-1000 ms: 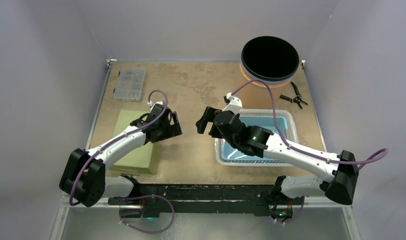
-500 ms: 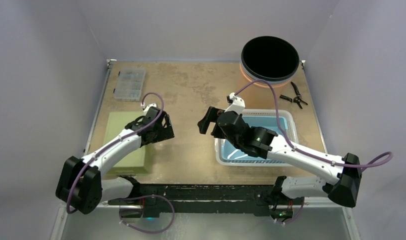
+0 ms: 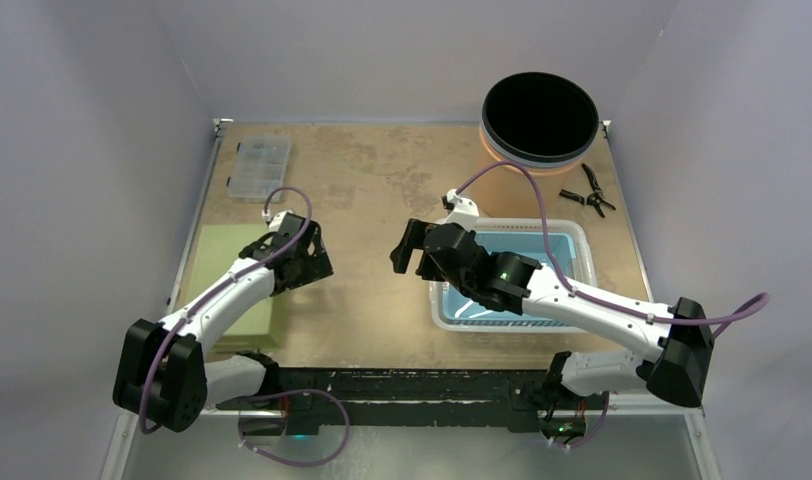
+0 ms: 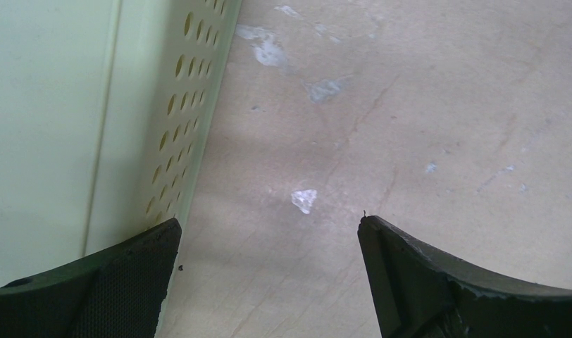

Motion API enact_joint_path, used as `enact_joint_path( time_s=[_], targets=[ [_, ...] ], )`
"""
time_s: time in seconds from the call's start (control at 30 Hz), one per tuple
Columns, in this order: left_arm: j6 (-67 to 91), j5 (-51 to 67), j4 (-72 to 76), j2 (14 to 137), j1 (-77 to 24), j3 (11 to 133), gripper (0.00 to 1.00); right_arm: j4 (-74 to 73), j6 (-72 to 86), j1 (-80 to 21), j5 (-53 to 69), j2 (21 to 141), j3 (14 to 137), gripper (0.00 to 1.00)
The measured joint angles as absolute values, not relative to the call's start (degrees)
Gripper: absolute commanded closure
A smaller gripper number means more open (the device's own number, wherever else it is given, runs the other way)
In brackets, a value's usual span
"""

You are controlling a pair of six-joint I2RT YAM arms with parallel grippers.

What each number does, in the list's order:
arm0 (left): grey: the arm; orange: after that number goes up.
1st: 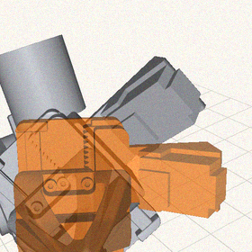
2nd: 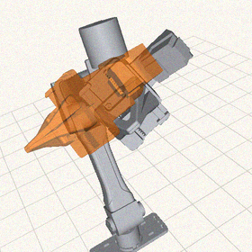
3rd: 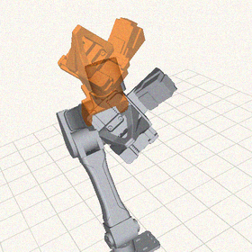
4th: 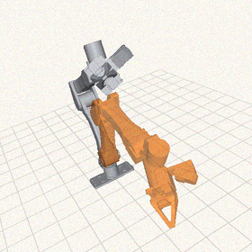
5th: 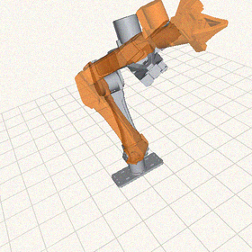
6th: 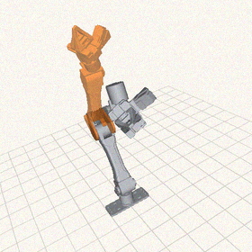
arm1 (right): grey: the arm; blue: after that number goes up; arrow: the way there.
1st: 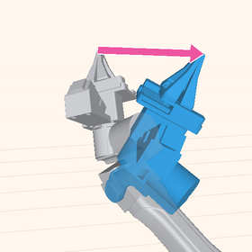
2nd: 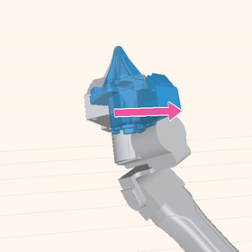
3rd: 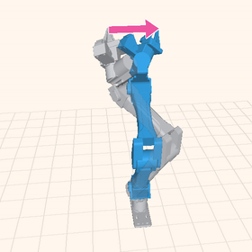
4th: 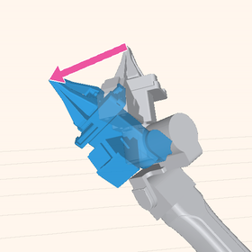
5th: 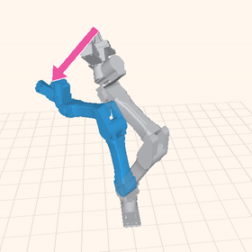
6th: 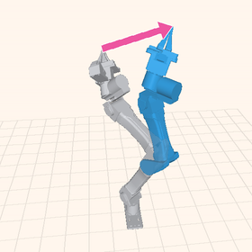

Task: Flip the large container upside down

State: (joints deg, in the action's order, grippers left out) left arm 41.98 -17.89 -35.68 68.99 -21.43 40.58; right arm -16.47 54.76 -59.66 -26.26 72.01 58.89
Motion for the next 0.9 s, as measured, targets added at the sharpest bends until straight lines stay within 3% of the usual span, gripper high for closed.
enact_joint_path(
  time_s=[0.33,0.9],
  targets=[
    [40.8,-16.2,-35.5,69.1,-14.4,40.6,0.04,-16.4,54.6,-59.7,-26.0,72.6,59.4,0.01],
    [50.4,-14.8,-36.2,59.7,-13.9,36.1,0.04,-16.4,54.4,-59.7,-25.8,73.8,59.5,0.01]
  ],
)
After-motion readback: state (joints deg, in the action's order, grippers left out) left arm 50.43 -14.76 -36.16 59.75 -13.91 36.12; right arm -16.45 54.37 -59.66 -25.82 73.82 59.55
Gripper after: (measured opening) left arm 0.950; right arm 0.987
